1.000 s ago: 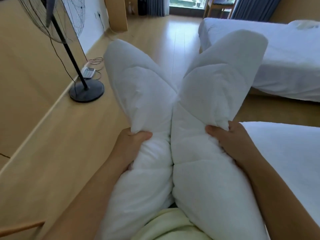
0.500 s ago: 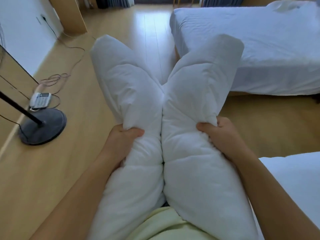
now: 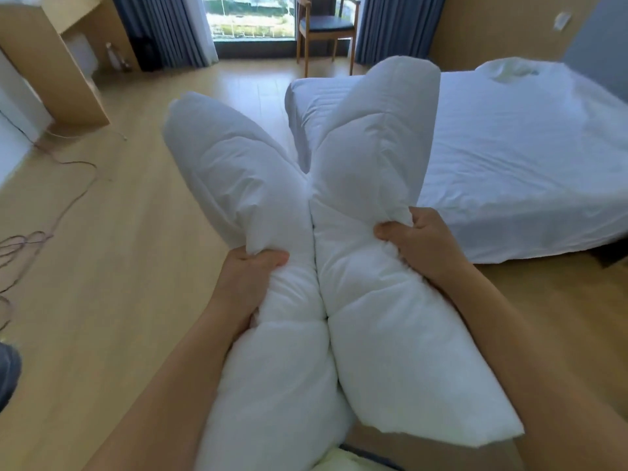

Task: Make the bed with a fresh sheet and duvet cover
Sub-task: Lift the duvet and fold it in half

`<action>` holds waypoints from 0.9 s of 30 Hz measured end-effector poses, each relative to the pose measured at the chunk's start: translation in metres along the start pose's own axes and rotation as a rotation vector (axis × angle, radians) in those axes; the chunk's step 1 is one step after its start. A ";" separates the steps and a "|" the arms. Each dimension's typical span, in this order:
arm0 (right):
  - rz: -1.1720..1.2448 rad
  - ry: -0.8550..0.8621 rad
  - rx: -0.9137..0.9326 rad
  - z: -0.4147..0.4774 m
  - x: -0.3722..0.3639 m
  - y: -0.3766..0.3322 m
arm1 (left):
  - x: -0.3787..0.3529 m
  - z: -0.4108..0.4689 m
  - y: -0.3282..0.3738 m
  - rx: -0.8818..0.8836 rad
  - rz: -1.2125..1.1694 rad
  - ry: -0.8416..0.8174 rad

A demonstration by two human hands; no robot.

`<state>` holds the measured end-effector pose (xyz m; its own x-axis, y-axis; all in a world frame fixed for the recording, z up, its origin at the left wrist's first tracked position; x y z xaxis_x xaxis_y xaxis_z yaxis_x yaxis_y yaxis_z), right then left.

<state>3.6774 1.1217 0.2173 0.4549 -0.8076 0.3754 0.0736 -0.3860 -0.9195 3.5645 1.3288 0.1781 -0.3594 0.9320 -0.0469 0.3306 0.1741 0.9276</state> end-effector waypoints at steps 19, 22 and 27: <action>0.026 0.199 0.144 0.375 0.432 0.049 | -0.418 0.418 0.198 -0.105 -0.027 -0.155; -0.002 0.171 0.181 0.430 0.498 0.048 | -0.472 0.465 0.232 -0.111 -0.059 -0.106; -0.049 0.167 0.250 0.536 0.589 0.041 | -0.542 0.560 0.292 -0.195 -0.132 -0.043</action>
<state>4.4237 0.8692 0.3380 0.2946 -0.8608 0.4151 0.3174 -0.3216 -0.8921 4.3450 1.0525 0.2667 -0.3491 0.9188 -0.1843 0.1067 0.2344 0.9663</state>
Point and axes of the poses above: each hand's wrist, its own z-axis towards the middle knuckle, its own x-axis out of the back of the hand, y = z × x, the point moved 7 cm from there along z, towards the middle knuckle, and after that the axes turned 11 degrees about -y, right-handed, at the moved point
